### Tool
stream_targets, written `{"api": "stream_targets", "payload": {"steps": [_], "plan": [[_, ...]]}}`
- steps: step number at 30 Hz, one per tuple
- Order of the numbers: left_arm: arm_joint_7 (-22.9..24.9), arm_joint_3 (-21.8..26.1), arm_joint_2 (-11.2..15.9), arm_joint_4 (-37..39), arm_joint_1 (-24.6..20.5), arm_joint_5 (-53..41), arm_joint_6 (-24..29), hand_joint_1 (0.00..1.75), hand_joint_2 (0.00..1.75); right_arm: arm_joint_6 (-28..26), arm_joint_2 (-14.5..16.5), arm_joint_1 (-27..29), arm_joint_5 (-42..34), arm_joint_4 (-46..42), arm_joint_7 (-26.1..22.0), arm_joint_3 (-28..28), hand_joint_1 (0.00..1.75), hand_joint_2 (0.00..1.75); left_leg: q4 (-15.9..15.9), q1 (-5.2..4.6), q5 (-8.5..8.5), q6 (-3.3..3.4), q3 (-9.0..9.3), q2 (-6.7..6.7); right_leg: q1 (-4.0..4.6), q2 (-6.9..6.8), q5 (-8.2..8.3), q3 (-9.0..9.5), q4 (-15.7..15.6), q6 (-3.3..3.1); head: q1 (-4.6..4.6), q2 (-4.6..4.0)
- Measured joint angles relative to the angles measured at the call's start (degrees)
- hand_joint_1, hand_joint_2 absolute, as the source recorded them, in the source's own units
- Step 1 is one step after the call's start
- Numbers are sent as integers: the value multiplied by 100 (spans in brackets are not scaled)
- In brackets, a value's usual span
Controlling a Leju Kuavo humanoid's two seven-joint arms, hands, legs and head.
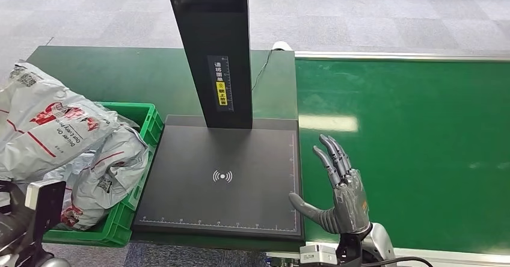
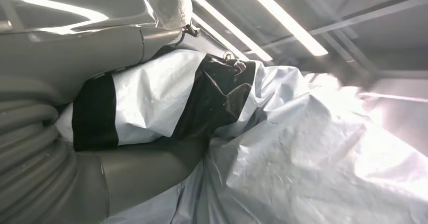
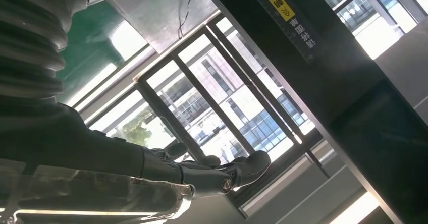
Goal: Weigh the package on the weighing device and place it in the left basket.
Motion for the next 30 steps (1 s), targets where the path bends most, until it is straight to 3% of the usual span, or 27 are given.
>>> {"api": "stream_targets", "payload": {"steps": [3,9,13,16,24,25,28,29,30], "plan": [[376,109,228,283,-77,-142,-377,175,175,2,-9,51,11,-90,45,-35,0,175,0,0,0,0,1,-1,0,0,0,0,0,0,-1,0],[526,180,472,654,-200,-225,-653,175,175,11,-19,109,50,-172,64,-55,0,175,0,0,1,-1,1,0,0,0,1,0,0,0,-1,0],[568,144,578,971,-384,-191,-1369,175,175,99,-16,104,142,-175,101,-54,0,175,0,0,1,-1,1,-3,0,-1,1,1,0,0,-1,0],[149,-30,635,1174,-434,257,-1480,175,175,173,-11,86,139,-175,86,-55,0,175,0,0,2,-1,2,-1,0,0,1,2,0,0,-1,0],[-1516,-1007,823,997,-253,1315,-537,175,175,279,-22,-71,-111,-143,-69,-53,0,175,1,-1,2,0,0,-4,-1,-1,1,3,0,0,-1,0],[-1685,-1155,847,942,-232,1385,-455,145,175,286,-30,-99,-150,-128,-77,-52,0,175,1,-2,2,0,0,-4,-1,-1,1,3,0,0,-1,0],[-2018,-1562,899,800,-179,1551,-323,14,175,276,-67,-145,-267,-83,-97,-51,0,175,1,-2,1,0,-2,-5,-2,-1,1,3,0,0,-1,0],[-2068,-1672,909,765,-170,1572,-291,0,175,267,-82,-152,-294,-67,-103,-51,0,175,1,-2,1,0,-2,-5,-2,-1,1,3,0,0,0,0],[-2097,-1766,916,733,-161,1592,-267,0,175,256,-97,-158,-311,-49,-109,-51,0,175,1,-2,1,0,-2,-4,-2,-1,1,3,0,0,-1,0]]}}
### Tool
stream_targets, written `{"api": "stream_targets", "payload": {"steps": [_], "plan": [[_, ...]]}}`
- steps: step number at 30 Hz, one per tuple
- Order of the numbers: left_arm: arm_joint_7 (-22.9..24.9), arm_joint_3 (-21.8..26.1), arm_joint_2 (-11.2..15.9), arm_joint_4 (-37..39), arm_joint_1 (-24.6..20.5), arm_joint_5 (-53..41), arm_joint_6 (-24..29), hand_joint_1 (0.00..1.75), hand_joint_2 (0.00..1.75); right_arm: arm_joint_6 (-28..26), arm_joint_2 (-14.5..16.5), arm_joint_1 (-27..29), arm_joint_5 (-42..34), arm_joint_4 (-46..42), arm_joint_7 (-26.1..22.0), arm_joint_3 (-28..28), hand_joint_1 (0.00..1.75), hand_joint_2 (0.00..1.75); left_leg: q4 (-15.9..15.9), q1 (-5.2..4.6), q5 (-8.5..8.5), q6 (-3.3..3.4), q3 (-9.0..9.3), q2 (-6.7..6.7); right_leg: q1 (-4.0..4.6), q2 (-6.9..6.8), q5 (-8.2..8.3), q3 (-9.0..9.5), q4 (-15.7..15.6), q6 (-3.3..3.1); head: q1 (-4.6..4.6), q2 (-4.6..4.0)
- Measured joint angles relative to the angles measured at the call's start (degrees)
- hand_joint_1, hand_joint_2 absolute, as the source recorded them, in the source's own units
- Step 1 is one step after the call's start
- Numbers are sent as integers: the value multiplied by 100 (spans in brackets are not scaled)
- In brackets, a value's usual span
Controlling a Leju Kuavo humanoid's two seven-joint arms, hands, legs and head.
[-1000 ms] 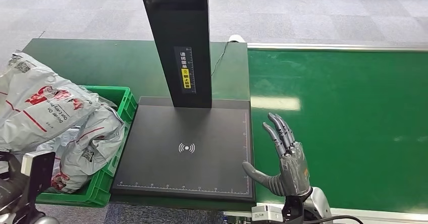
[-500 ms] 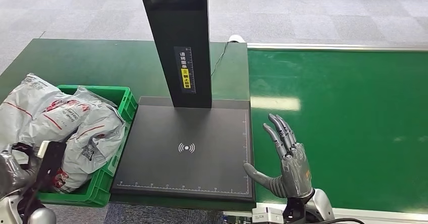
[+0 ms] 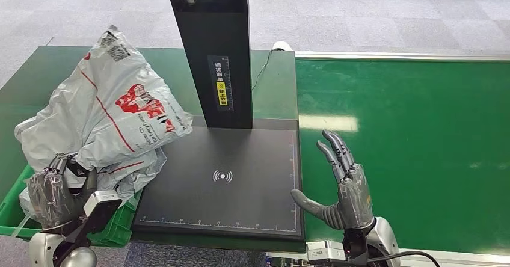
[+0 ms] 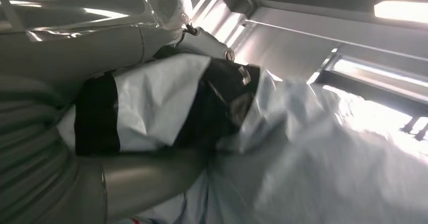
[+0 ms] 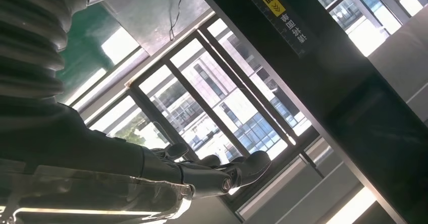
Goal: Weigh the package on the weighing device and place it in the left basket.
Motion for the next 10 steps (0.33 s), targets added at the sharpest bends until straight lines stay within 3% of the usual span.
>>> {"api": "stream_targets", "payload": {"steps": [10], "plan": [[-28,-347,65,-144,77,185,22,0,175,-40,-71,-30,-29,118,-15,2,0,175,0,2,1,0,1,0,2,0,0,0,0,0,0,0]]}}
